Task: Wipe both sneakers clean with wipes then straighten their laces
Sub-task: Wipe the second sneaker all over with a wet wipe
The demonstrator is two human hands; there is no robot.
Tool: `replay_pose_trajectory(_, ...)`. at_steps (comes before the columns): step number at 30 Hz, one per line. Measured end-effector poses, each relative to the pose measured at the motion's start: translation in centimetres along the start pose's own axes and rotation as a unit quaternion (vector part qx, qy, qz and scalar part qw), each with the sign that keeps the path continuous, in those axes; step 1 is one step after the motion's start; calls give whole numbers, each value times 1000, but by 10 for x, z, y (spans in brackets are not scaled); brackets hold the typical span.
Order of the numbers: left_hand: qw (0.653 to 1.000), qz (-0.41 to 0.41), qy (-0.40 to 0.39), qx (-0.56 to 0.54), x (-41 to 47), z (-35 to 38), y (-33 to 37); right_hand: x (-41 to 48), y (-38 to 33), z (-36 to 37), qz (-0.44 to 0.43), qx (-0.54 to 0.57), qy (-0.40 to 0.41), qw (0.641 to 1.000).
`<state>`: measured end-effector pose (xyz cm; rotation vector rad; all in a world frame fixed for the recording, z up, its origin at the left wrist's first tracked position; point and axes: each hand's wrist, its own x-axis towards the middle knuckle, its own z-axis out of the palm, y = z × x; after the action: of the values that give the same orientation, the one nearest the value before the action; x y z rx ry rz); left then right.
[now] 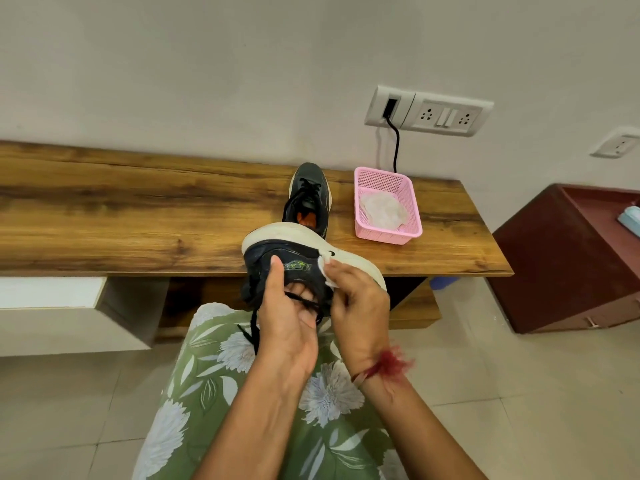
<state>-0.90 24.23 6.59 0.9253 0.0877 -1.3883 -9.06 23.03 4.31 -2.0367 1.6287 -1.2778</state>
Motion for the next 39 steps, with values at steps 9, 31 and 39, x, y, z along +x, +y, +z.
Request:
replay_pose_trajectory(9, 998, -28, 32, -53, 3, -2, 5, 12, -10, -36, 136, 272, 54, 951)
replay_pose_trajectory(31, 996, -83, 12, -44, 5, -5, 6, -30, -33, 2, 66, 91, -87, 990)
replay_pose_trajectory(39, 997, -50, 32, -49, 9, -4, 3, -4, 25, -11, 222, 6, 0, 975)
